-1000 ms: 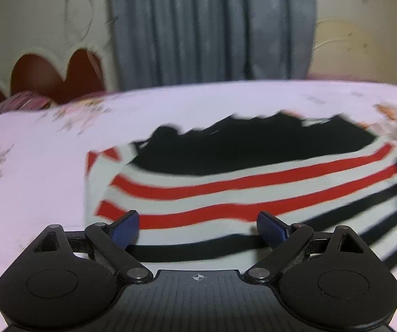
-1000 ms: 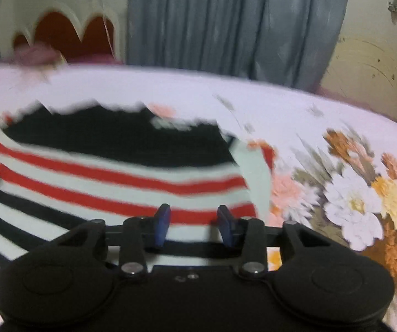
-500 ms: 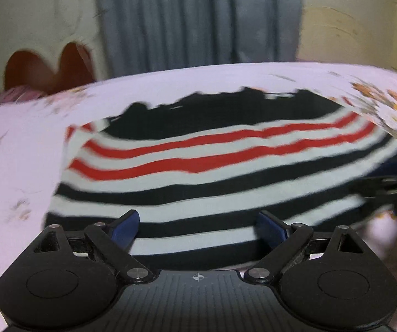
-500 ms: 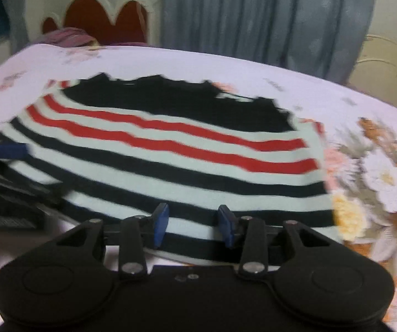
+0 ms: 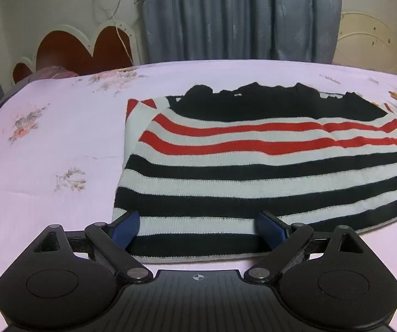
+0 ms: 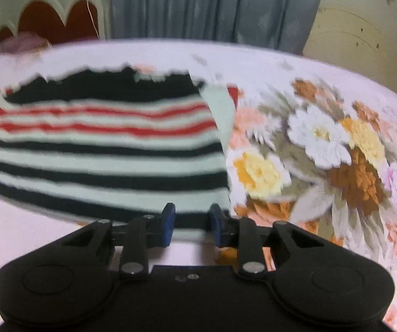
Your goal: Fold small clothes
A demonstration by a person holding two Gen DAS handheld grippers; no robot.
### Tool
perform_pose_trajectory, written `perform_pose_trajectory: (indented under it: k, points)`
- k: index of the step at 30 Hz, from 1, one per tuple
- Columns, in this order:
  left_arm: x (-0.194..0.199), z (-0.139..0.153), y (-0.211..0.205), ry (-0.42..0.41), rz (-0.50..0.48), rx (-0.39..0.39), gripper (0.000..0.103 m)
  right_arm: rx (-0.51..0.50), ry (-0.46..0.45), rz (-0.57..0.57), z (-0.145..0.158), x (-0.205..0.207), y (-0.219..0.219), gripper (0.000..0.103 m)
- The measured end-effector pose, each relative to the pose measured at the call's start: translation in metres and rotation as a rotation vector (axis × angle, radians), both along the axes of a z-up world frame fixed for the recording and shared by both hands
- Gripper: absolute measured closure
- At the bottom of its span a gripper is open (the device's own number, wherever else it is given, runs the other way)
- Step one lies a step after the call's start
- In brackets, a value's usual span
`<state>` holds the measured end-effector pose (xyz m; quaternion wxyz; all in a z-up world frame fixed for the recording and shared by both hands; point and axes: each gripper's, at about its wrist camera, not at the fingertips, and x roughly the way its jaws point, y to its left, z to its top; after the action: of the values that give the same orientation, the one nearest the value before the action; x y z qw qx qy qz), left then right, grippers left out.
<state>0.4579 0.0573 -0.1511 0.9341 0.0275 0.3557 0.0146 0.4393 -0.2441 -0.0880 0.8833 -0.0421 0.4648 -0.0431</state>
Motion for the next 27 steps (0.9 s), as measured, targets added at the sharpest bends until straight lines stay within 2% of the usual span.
perform_pose_trajectory:
  k: [3,5,8,10,13,15,27]
  points:
    - [-0.001,0.001,0.001,0.004,-0.002,0.002,0.012,0.003,0.006,0.012,0.001,0.002,-0.001,0.078]
    - [-0.001,0.000,0.001,0.007,-0.003,0.001,0.012,0.019,-0.039,0.010,0.010,-0.001,-0.002,0.076]
    - [0.000,-0.002,0.000,0.013,0.000,0.006,0.011,0.010,0.019,0.022,-0.004,0.003,-0.003,0.077]
    - [0.000,-0.001,0.000,0.015,0.000,0.004,0.011,-0.002,0.020,0.022,0.000,0.003,0.000,0.079]
    - [0.000,-0.003,0.001,0.015,-0.001,0.002,0.011,0.011,-0.028,0.008,0.008,-0.001,0.000,0.078]
    - [0.001,-0.004,0.001,0.016,0.001,0.001,0.011,0.003,0.018,0.020,-0.004,0.001,-0.001,0.078]
    - [0.001,-0.004,0.000,0.019,0.007,0.004,0.011,0.014,0.010,0.028,-0.005,-0.001,-0.002,0.077]
